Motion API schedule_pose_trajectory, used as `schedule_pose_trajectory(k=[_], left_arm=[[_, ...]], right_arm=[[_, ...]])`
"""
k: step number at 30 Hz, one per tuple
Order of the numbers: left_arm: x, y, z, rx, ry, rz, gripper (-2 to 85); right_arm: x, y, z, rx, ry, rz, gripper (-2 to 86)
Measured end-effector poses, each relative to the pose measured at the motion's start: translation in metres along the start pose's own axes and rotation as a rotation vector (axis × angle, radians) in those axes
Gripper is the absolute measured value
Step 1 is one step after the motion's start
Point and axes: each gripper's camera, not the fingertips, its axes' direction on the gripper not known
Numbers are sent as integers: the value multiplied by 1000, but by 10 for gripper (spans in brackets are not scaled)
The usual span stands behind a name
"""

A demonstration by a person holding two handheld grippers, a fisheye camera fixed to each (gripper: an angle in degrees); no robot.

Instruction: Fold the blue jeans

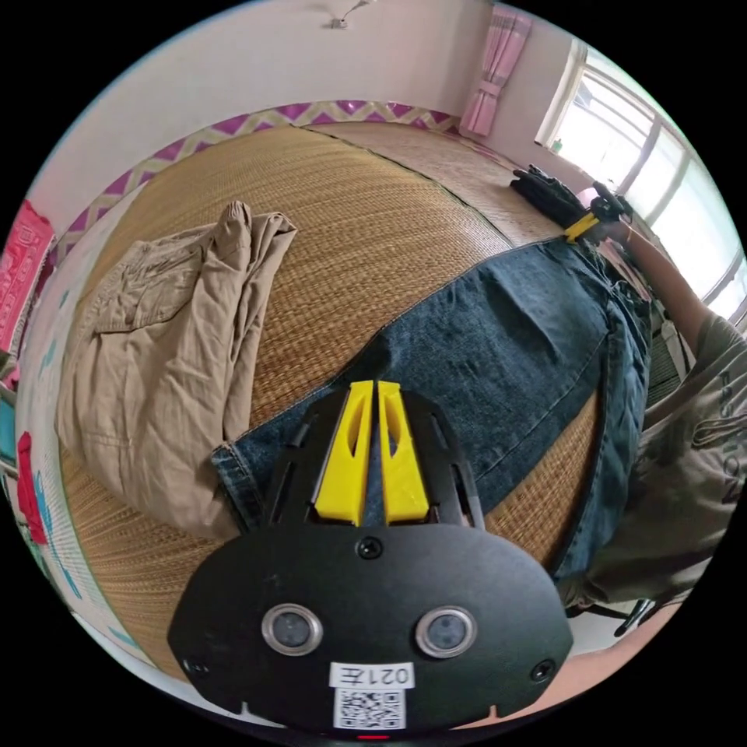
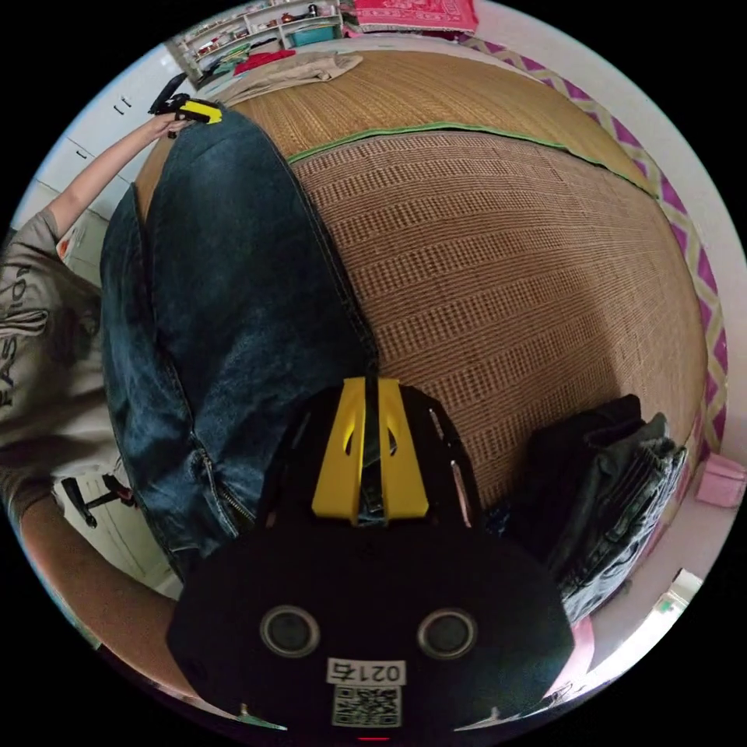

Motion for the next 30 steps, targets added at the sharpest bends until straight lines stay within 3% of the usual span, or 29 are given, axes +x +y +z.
schedule_pose_trajectory(k=[10, 13, 18, 22, 25, 30], left_arm=[[2, -207, 35, -1, -109, -65, -4], [10, -231, 34, 6, -102, -94, 8], [19, -155, -35, 171, 29, -98, 59], [105, -56, -63, 44, 76, 34, 84], [193, 6, -53, -69, 101, 115, 83], [279, 70, -42, -85, 35, 94, 69]], right_arm=[[53, 21, -74, 50, 205, 325, 6], [74, 26, -80, 26, 207, 436, 29], [44, 55, -102, 98, 165, 433, 89], [-34, 104, -144, 255, 92, 289, 66], [-112, 112, -158, 286, 71, 146, 42], [-219, 103, -158, 268, 38, 2, 57]])
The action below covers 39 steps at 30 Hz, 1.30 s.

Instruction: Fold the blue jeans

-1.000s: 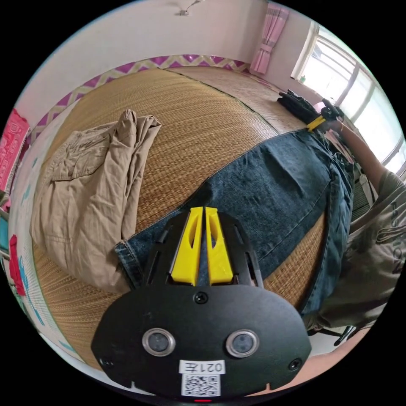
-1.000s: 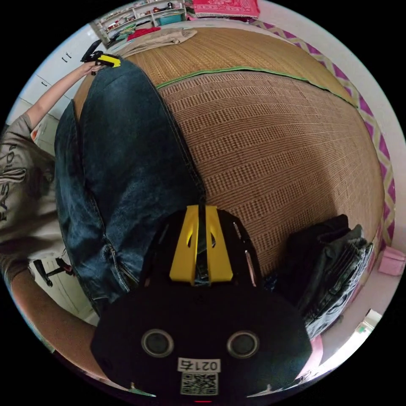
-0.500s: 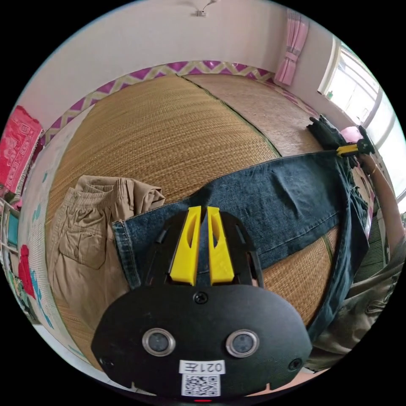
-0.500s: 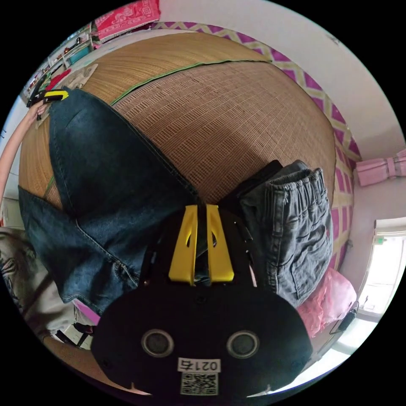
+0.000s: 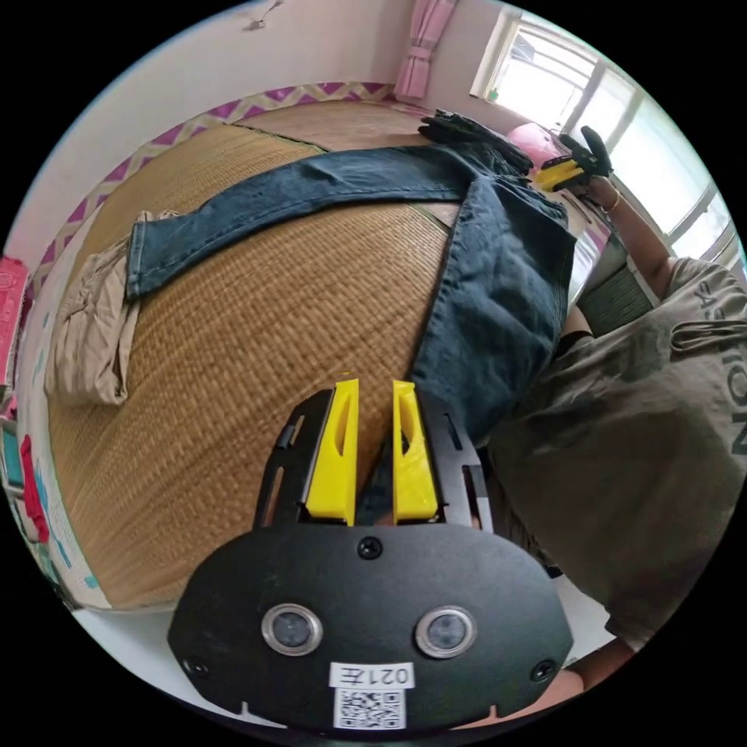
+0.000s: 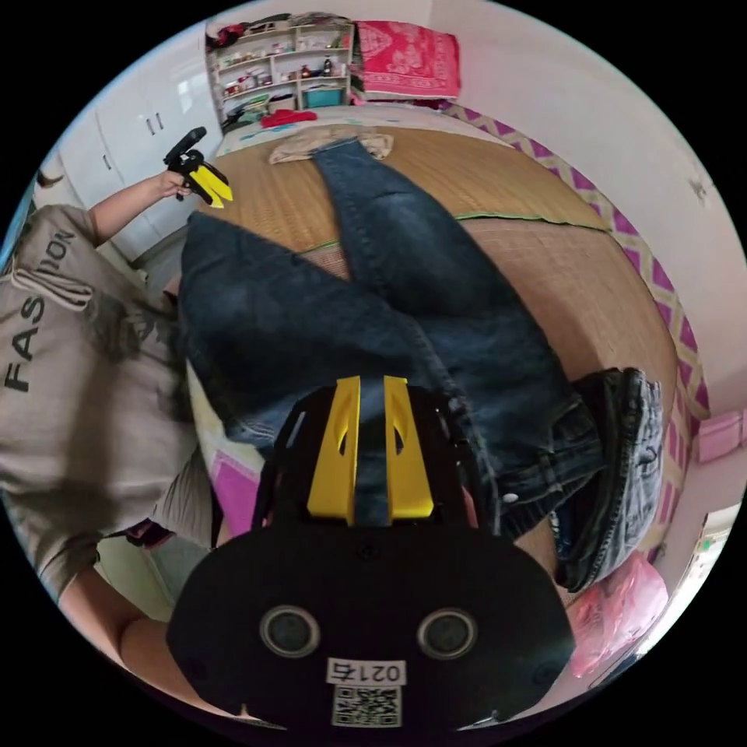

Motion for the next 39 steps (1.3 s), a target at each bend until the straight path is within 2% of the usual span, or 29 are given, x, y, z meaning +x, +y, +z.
schedule_pose_trajectory(k=[5, 12, 14, 16, 23, 27, 30, 32, 35, 37, 39], left_arm=[[22, 26, -17, 73, -26, -57, 97], [23, 39, -42, 112, 189, -63, 134], [29, 34, -29, 39, 104, -67, 123], [39, 31, -28, 73, -19, -62, 77], [32, 11, -26, 90, 118, -123, 0], [35, -26, -78, 116, 194, -89, -7], [35, -83, -126, 68, 140, 0, -8], [23, -127, -133, -27, 108, 50, -8], [-23, -196, -94, -218, 168, 61, -8], [-64, -237, -39, -342, 157, 18, -7], [-89, -256, -3, -385, 148, -12, -7]], right_arm=[[-58, -4, -5, 41, -67, -24, 58], [-97, 1, -12, 60, -115, -15, 43], [-101, 1, -15, 76, -116, -7, 33], [-105, -4, -19, 107, -119, -8, 21], [-127, -43, -27, 113, -124, -79, 25], [-145, -53, -36, 129, -131, -100, 20], [-155, -50, -44, 144, -141, -95, 10], [-159, -48, -49, 157, -141, -83, 5], [-163, -44, -51, 174, -143, -57, -1], [-165, -41, -51, 191, -151, -21, -3], [-169, -39, -49, 195, -146, 8, -3]])
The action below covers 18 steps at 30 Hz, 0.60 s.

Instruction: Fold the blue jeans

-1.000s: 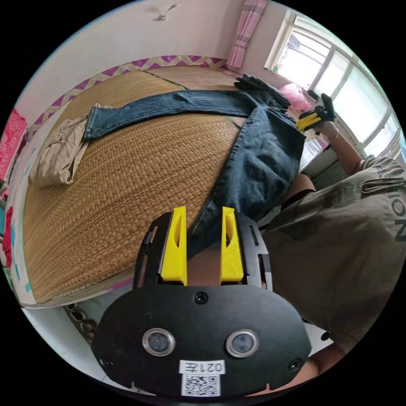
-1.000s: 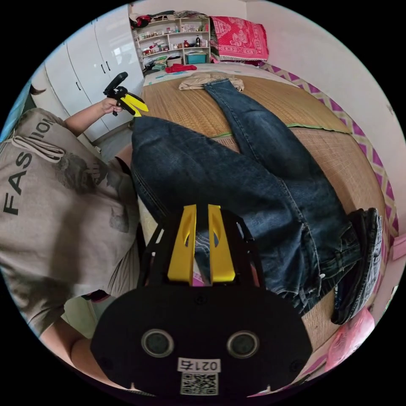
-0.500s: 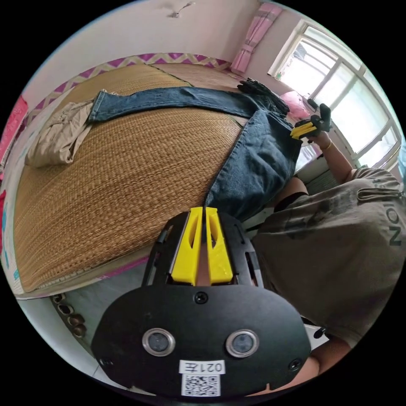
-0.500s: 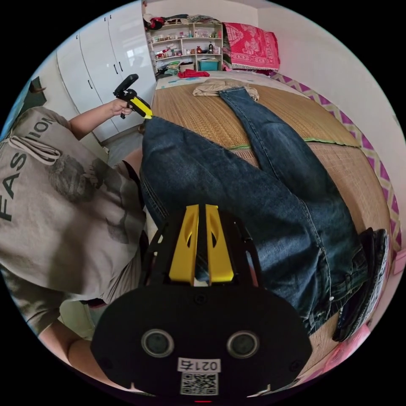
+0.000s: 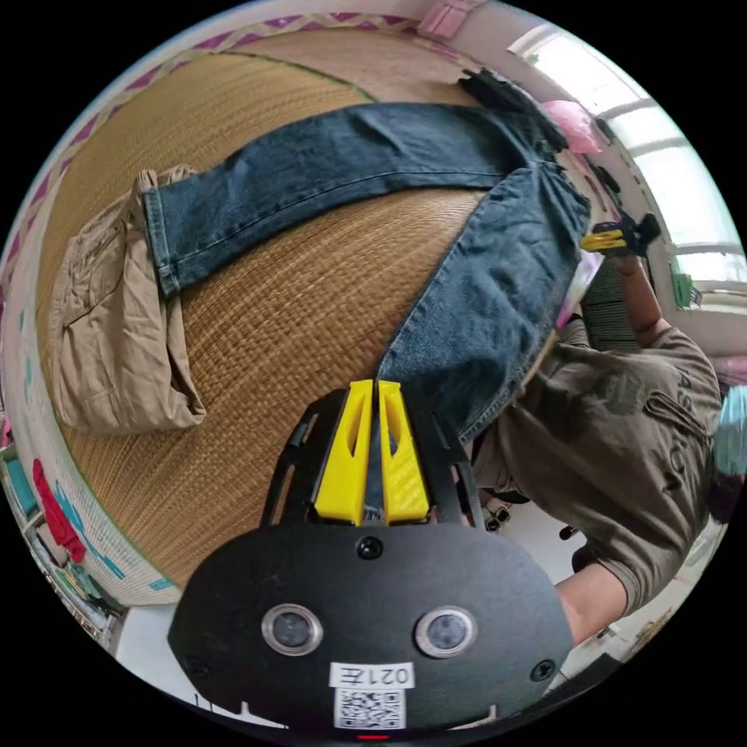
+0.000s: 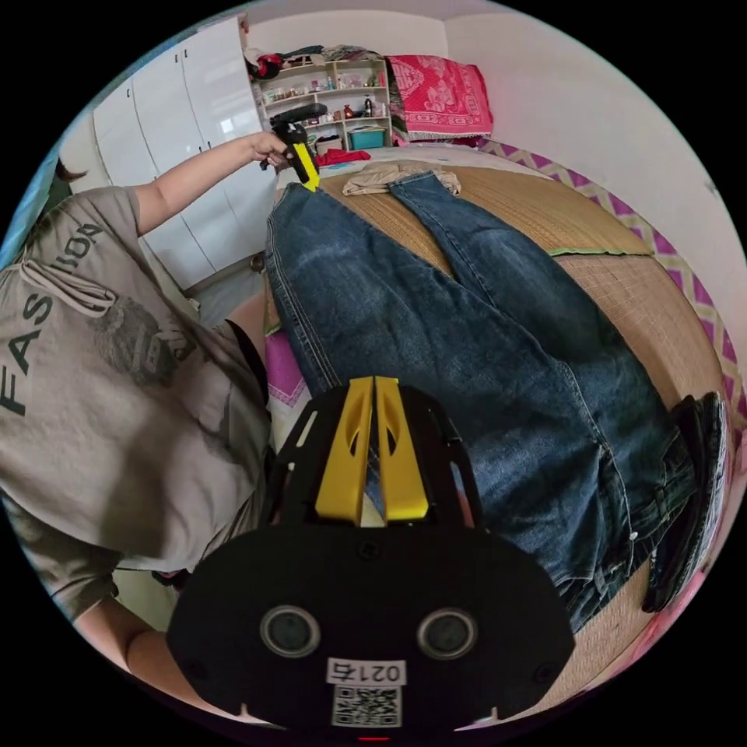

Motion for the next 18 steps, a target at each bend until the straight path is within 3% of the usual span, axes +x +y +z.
schedule_pose_trajectory(k=[5, 8, 13, 16, 18], left_arm=[[-41, -29, 44, -43, 76, -4, -7], [-56, -5, 31, 69, 86, -40, -7], [-51, 67, -3, 239, -27, -132, -7], [-37, 132, -29, 322, -225, -240, -8], [-21, 178, -41, 393, -250, -249, -7]], right_arm=[[-19, 21, -4, -20, 94, 78, -2], [-35, 48, -17, -4, 167, 134, -2], [-61, 98, 28, -180, 203, 226, -6], [-89, 121, 34, -107, 252, 267, -7], [-105, 130, 34, -140, 251, 257, -7]])
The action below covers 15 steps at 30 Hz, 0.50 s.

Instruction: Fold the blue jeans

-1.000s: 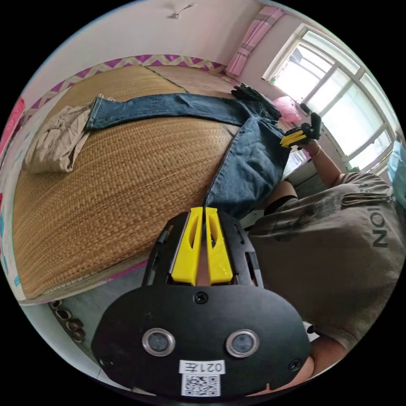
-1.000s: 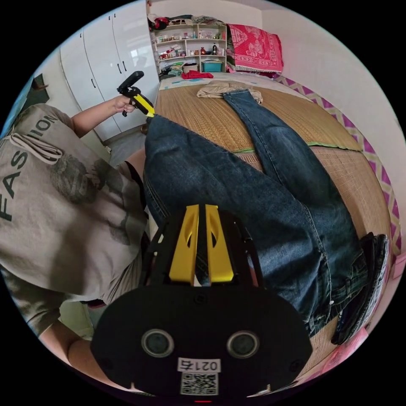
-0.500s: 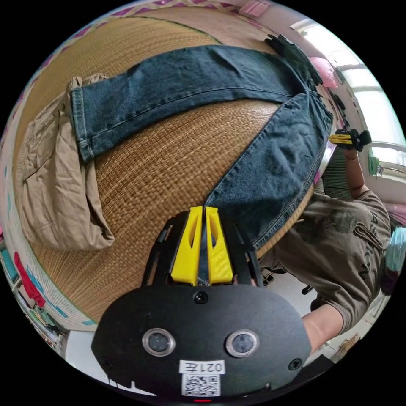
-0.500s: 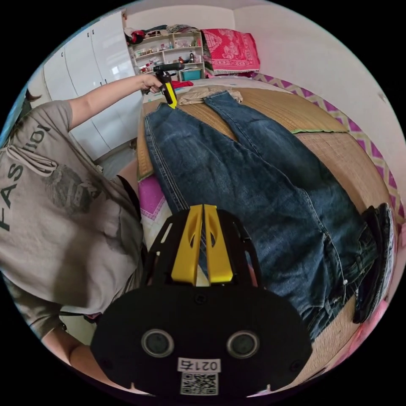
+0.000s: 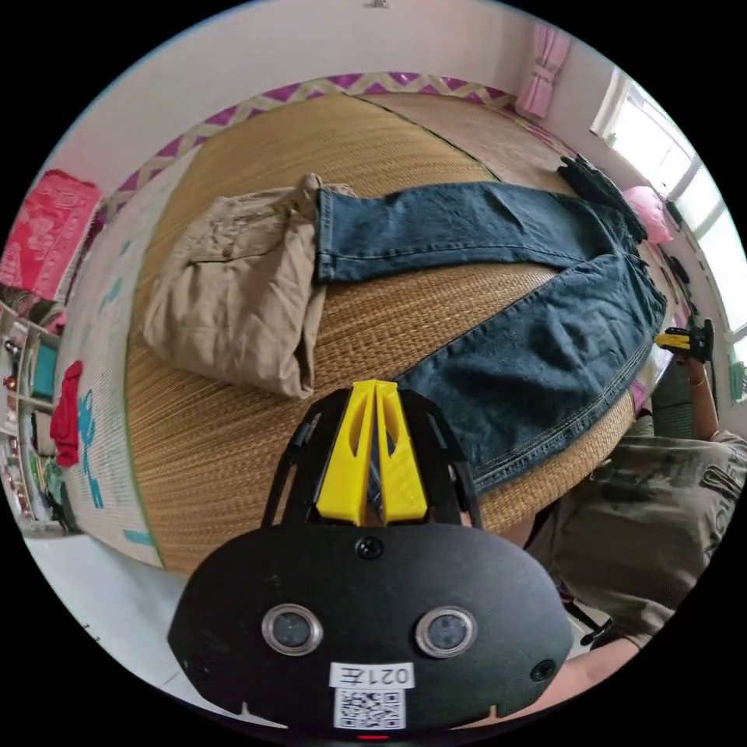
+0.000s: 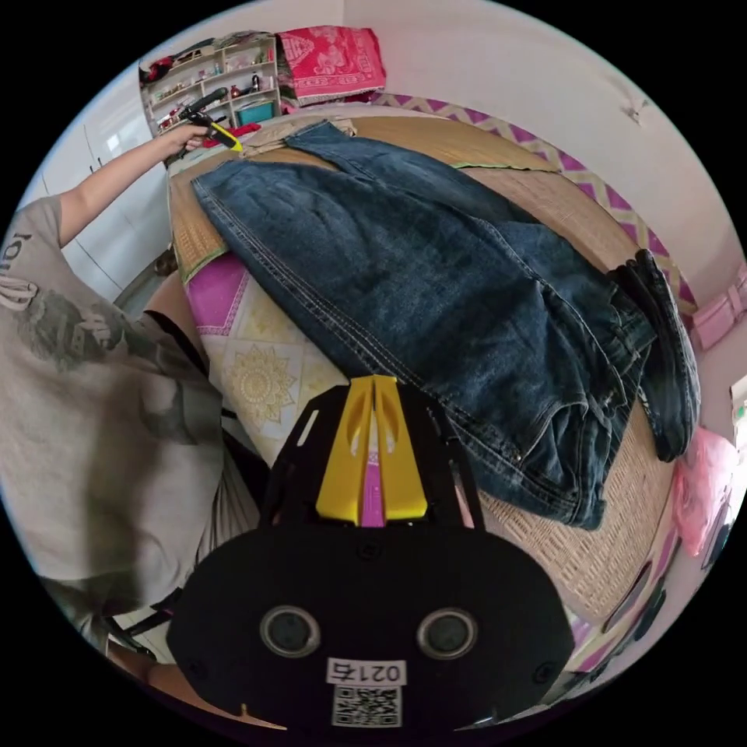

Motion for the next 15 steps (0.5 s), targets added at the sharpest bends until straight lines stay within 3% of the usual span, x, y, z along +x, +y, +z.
schedule_pose_trajectory(k=[2, 5, 9, 15], left_arm=[[10, 38, -27, 69, 102, 38, -3], [32, 111, -59, 187, 184, 11, 17], [37, 220, -56, 304, 289, -233, 30], [8, 350, 6, 396, 500, -632, 68]], right_arm=[[0, 21, -13, 17, 29, 42, -6], [33, 88, -48, 191, 68, 325, 5], [70, 200, -46, 238, 124, 723, 56], [81, 321, 20, 444, -160, 1088, 73]])
